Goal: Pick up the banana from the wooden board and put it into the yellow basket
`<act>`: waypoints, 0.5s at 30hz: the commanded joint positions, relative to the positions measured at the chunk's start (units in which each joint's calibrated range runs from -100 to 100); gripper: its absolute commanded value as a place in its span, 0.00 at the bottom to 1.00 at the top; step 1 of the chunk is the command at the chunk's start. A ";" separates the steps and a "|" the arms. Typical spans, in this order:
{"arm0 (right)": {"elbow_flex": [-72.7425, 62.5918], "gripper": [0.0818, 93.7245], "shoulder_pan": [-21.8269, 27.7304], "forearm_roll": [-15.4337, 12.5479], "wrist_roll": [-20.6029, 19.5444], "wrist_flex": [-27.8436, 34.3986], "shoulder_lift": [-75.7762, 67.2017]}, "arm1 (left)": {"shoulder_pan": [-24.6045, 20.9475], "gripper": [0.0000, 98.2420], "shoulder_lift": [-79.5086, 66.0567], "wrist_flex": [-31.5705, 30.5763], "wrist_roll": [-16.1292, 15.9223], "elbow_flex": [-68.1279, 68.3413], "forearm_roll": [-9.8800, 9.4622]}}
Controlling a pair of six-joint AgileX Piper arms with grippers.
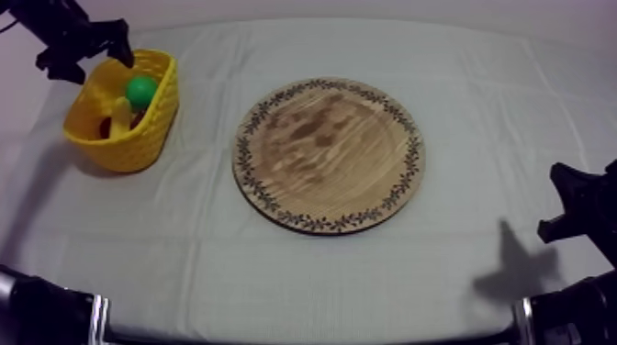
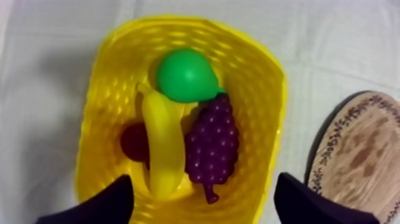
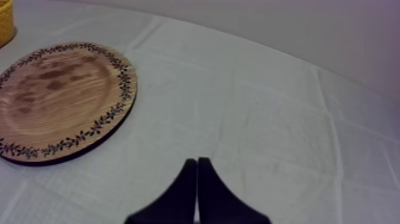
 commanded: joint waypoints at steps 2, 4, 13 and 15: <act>0.05 0.00 -0.02 -0.01 0.00 0.00 0.00 | -0.20 0.77 -10.93 -6.87 -0.17 10.80 0.82; 0.05 0.00 -0.02 -0.01 0.00 0.00 0.00 | -0.05 0.72 -16.00 -10.25 0.01 15.47 0.97; 0.05 0.00 -0.02 -0.01 0.00 0.00 0.00 | -0.45 0.47 -39.91 -21.62 1.75 33.42 1.08; 0.05 0.00 -0.02 -0.01 0.00 0.00 0.00 | -1.00 0.37 -44.74 -24.18 3.03 36.99 0.85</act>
